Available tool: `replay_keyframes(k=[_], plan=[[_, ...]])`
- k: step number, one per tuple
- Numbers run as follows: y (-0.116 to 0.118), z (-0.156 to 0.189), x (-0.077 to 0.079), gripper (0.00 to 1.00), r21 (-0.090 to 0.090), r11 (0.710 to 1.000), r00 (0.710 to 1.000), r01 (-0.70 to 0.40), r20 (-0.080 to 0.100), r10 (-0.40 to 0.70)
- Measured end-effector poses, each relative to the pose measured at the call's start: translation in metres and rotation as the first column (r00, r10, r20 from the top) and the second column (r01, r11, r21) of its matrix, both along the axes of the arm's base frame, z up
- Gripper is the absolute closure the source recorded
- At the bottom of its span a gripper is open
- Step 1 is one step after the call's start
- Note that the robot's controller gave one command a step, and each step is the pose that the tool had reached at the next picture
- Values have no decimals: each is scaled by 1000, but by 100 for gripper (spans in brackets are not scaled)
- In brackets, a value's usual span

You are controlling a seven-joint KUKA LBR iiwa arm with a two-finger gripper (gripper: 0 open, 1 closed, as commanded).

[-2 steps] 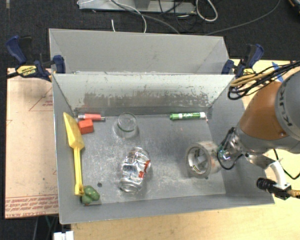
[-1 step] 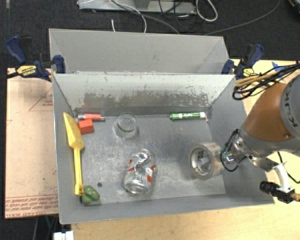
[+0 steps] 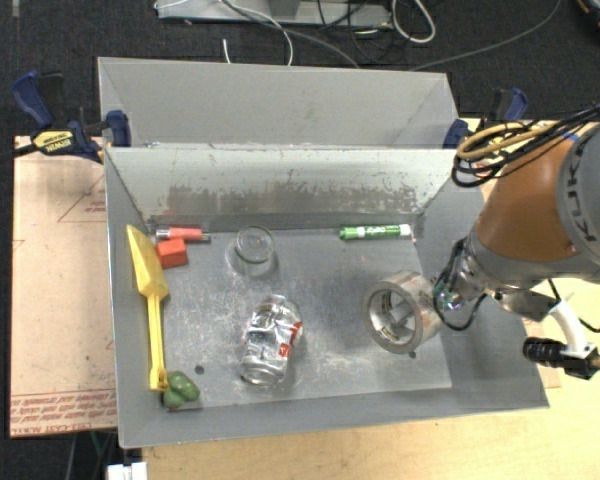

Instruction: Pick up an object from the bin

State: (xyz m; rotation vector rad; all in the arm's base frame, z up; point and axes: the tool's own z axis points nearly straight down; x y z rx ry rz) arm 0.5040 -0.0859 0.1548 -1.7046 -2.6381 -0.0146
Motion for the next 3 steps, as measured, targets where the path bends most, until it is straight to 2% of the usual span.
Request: replay_keyframes(k=[1, 2, 3], plan=[[-12, 9, 17, 0, 0, 988, 988, 157, -2, -157], [-52, -86, -3, 100, 0, 931, 931, -364, 5, 364], [-52, -86, -3, 100, 0, 931, 931, -364, 5, 364]])
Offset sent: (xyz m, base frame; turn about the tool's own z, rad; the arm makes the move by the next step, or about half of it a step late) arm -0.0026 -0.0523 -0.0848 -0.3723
